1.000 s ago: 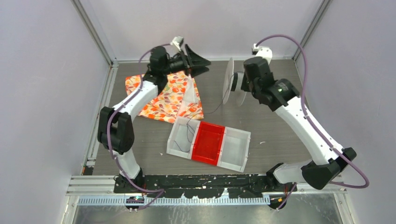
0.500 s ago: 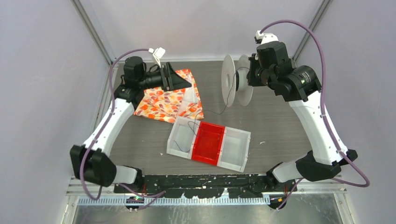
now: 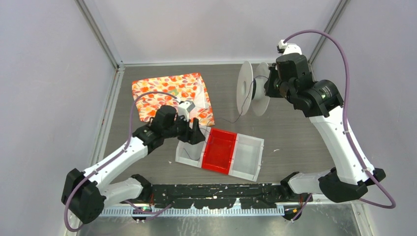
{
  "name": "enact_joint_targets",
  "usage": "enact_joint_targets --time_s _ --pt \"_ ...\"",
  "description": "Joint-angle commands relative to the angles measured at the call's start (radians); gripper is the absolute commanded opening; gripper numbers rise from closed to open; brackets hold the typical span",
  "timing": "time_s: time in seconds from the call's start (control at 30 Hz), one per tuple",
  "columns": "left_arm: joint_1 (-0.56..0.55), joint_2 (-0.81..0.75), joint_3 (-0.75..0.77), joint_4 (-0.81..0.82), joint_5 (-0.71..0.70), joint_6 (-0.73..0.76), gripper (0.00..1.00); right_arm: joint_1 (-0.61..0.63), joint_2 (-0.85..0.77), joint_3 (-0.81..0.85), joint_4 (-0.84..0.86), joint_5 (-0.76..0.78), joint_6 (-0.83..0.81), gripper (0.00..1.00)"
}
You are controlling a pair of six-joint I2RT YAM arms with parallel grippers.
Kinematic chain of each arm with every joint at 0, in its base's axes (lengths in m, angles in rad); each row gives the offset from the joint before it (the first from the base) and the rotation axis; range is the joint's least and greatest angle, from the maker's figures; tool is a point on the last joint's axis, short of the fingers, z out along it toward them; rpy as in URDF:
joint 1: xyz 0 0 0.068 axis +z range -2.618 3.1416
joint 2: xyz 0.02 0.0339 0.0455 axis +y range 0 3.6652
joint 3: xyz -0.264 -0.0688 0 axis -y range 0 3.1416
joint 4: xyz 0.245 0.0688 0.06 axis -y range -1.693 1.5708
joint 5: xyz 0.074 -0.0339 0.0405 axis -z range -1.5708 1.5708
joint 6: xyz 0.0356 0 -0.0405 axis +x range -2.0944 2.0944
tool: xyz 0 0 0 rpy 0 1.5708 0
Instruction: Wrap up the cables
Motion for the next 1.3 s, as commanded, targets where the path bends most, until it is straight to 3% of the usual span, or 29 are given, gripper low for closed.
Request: enact_joint_targets --time_s 0.0,0.3,0.5,0.57,0.67,0.7,0.83,0.97,1.13,1.27 --pt "-0.061 0.008 -0.020 0.215 -0.183 -0.008 0.69 -0.004 -0.047 -0.004 0.131 0.006 0.044 0.01" --pt "-0.082 0.189 -0.002 0.400 -0.234 0.047 0.68 -0.005 -0.056 -0.010 0.127 -0.006 0.052 0.01" --pt "-0.082 0.305 0.074 0.429 -0.191 0.066 0.58 -0.003 -0.064 -0.020 0.128 -0.002 0.059 0.00" --pt "-0.083 0.303 0.089 0.429 -0.197 0.063 0.46 -0.005 -0.068 -0.027 0.125 0.004 0.061 0.01" --pt "-0.082 0.272 0.124 0.374 -0.205 0.066 0.08 -0.007 -0.073 -0.044 0.123 0.016 0.057 0.00" --pt "-0.083 0.254 0.142 0.341 -0.212 0.070 0.01 -0.010 -0.072 -0.052 0.122 0.020 0.053 0.01" --pt "-0.082 0.148 0.293 0.147 -0.214 0.106 0.00 -0.028 -0.060 -0.095 0.117 0.004 0.034 0.01" --pt "-0.081 0.068 0.485 0.193 -0.233 0.130 0.00 -0.040 -0.049 -0.121 0.113 -0.061 -0.015 0.01" --pt "-0.070 0.233 0.884 0.086 -0.196 0.177 0.00 -0.039 -0.039 -0.150 0.063 -0.211 -0.054 0.01" --pt "-0.035 0.367 0.963 0.241 -0.225 0.151 0.00 -0.038 -0.093 -0.150 0.034 -0.402 -0.069 0.01"
